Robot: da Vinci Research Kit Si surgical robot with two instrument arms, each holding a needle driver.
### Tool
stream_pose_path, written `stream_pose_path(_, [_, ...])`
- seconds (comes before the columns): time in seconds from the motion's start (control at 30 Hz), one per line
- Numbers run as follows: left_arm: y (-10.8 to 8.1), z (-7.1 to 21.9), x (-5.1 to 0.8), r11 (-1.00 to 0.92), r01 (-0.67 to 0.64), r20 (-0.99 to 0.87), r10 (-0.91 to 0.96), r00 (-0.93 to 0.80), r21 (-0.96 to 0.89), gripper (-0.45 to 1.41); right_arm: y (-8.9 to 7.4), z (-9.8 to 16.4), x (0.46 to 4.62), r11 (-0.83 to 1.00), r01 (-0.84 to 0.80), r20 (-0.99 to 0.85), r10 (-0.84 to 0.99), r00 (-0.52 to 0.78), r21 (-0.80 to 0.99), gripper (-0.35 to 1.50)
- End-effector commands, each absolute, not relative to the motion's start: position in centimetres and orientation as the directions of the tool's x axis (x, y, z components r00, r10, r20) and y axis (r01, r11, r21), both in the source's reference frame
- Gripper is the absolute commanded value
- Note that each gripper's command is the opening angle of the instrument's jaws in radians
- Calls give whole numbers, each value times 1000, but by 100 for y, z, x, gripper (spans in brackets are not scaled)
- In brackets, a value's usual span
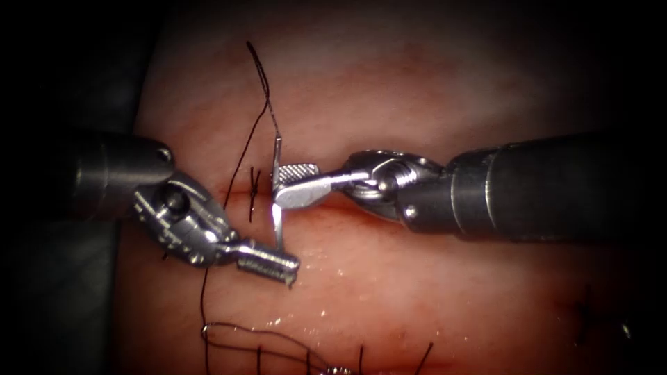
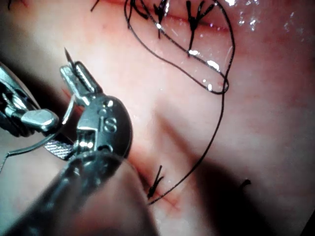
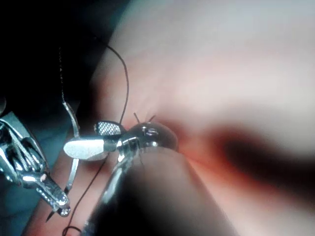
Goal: Wound Closure
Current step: Hand over the needle to the right driver.
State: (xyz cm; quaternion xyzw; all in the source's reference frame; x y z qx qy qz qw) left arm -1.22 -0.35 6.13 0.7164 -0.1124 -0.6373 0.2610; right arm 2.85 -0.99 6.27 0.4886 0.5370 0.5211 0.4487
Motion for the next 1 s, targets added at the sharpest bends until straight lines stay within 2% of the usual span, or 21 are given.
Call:
stream_pose_path(0.03, [-35, 618, -128, -838, 171, -854, -494, 163, 518, -45, -101, 631, 295, -19, 65, 26, 993, -115, 998, 116])
stream_pose_path(0.33, [-35, 618, -128, -838, 171, -854, -495, 160, 518, -45, -101, 629, 303, -23, 73, 31, 993, -113, 997, 114])
stream_pose_path(0.5, [-36, 617, -130, -838, 170, -854, -496, 160, 519, -45, -100, 630, 305, -25, 64, 32, 992, -121, 998, 98])
stream_pose_path(0.57, [-36, 617, -131, -838, 167, -853, -497, 160, 519, -45, -99, 631, 306, -28, 50, 34, 990, -133, 998, 74])
stream_pose_path(0.6, [-36, 617, -131, -838, 167, -853, -497, 160, 519, -45, -99, 631, 306, -28, 50, 34, 990, -133, 998, 74])
stream_pose_path(0.63, [-36, 616, -131, -838, 167, -853, -497, 160, 520, -45, -99, 631, 306, -29, 44, 35, 989, -142, 999, 15])
stream_pose_path(0.67, [-36, 616, -131, -838, 167, -853, -497, 160, 520, -45, -99, 631, 306, -29, 44, 35, 989, -142, 999, 15])
stream_pose_path(0.7, [-37, 616, -132, -838, 167, -853, -497, 160, 520, -45, -99, 631, 306, -34, 22, 37, 988, -148, 999, -35])
stream_pose_path(0.93, [-39, 615, -132, -834, 182, -852, -498, 160, 521, -45, -94, 636, 302, -18, -11, 16, 985, -169, 1000, -35])
stream_pose_path(1.0, [-38, 614, -131, -885, 200, -906, -398, 143, 420, 59, -89, 640, 294, 43, -17, -46, 981, -187, 999, -35])
